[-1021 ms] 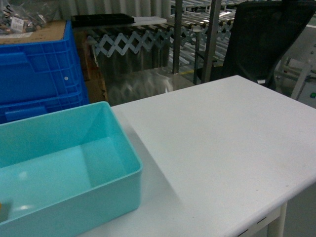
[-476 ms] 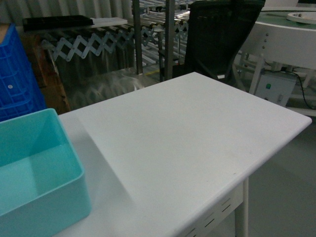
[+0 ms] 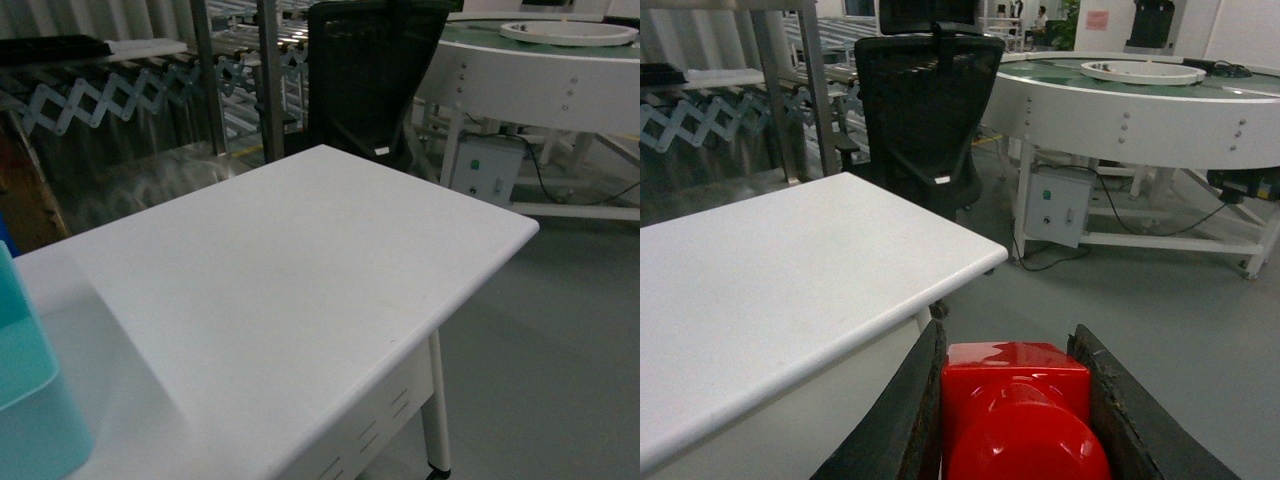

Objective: Pick red block from blue box to shelf

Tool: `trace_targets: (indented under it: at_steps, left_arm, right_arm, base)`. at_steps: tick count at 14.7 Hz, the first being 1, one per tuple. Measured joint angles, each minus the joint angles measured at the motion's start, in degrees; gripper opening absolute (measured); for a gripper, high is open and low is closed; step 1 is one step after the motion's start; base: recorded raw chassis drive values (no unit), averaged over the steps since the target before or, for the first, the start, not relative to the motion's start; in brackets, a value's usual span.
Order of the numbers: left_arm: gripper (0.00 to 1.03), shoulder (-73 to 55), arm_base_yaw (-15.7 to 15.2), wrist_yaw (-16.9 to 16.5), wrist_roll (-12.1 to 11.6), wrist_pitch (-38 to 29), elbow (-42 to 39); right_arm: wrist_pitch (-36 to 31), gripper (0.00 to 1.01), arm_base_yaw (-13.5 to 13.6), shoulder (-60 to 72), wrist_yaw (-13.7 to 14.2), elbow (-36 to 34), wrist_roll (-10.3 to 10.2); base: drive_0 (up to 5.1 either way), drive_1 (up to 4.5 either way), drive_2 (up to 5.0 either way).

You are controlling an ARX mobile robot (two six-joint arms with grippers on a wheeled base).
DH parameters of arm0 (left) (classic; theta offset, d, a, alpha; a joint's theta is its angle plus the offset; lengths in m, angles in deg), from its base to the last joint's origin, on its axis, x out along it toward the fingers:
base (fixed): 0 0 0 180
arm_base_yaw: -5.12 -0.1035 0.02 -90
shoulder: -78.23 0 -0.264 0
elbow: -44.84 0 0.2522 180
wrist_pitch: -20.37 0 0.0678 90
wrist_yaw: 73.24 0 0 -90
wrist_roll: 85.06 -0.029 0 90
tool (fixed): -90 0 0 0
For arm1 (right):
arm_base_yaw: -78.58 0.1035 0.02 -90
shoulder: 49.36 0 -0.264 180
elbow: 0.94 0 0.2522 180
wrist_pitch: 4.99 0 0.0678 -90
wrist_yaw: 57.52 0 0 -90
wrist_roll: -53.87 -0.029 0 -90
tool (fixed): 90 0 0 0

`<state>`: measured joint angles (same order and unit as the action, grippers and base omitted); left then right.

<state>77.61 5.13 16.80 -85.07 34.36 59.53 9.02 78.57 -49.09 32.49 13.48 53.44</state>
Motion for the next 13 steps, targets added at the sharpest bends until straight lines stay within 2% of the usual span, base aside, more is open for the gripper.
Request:
trace_targets:
  at_steps: [13]
  left_arm:
    - [0.98,0.0,0.0,0.0,0.0,0.0,0.0]
  right_arm:
    - [0.0,0.28,0.0,0.0,0.0,0.0,0.0]
  base:
    - [-1.5,-1.45,-1.5]
